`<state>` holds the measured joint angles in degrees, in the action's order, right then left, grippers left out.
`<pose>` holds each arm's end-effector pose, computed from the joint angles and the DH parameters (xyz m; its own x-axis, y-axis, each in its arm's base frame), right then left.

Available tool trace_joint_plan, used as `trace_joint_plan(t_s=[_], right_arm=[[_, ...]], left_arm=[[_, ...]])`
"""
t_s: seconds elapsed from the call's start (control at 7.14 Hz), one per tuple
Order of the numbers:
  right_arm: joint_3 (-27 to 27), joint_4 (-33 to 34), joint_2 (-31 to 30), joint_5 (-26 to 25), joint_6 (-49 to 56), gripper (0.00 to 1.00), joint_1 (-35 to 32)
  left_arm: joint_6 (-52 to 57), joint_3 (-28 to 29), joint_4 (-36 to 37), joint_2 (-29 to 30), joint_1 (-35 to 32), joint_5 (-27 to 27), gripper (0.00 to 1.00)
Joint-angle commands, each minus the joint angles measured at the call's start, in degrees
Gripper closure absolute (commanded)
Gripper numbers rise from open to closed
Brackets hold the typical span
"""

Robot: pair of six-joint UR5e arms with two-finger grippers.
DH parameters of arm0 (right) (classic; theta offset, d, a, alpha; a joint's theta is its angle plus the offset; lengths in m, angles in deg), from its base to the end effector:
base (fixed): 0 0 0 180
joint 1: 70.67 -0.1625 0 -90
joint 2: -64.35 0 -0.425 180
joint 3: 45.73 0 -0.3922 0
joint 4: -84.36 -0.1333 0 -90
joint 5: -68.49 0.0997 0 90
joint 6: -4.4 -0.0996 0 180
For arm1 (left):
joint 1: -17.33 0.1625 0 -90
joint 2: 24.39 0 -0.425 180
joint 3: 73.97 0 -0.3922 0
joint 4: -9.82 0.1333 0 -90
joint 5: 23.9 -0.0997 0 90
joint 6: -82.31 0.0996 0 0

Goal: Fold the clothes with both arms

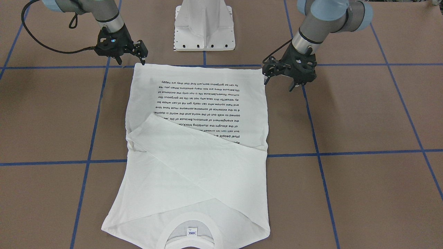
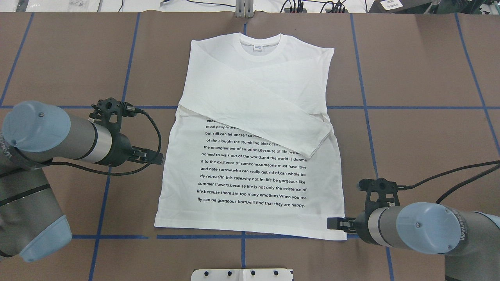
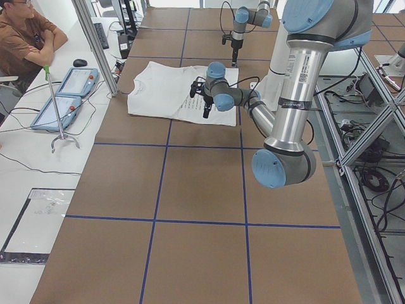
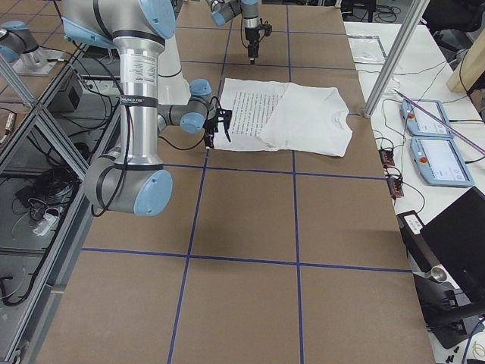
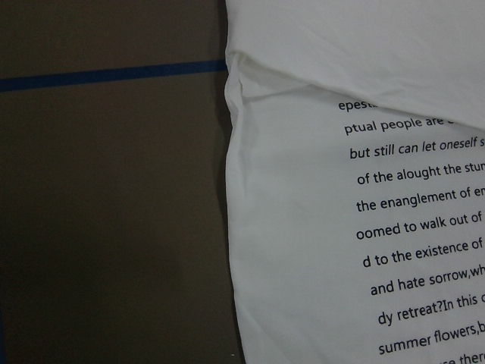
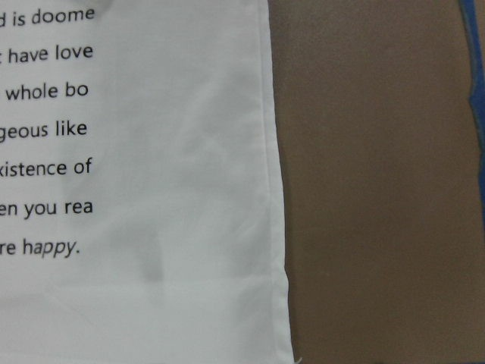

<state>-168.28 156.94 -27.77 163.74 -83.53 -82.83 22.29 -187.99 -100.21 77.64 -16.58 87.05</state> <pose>-0.4263 -0.2189 0.3812 0.6608 0.1056 0.7431 -0.1197 0.9922 -0.0346 0.3924 -0.3815 0.3165 0.5385 0.2003 -0.8185 0.0066 0.9703 0.2418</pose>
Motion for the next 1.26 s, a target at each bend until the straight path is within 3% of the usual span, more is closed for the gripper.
trace_joint_plan(t_s=[0.0,0.42,1.12], right_arm=[[0.30,3.69,2.98,0.98,-0.05,0.03,0.82],[1.00,7.92,5.80,1.43,0.04,0.08,0.82],[3.20,7.31,5.54,2.13,0.92,0.09,-0.14]], left_arm=[[0.08,0.29,-0.27,0.01,0.06,0.24,0.00],[0.08,0.90,-0.62,0.01,0.06,0.15,0.00],[-0.10,0.81,-0.62,0.10,0.33,0.15,0.00]])
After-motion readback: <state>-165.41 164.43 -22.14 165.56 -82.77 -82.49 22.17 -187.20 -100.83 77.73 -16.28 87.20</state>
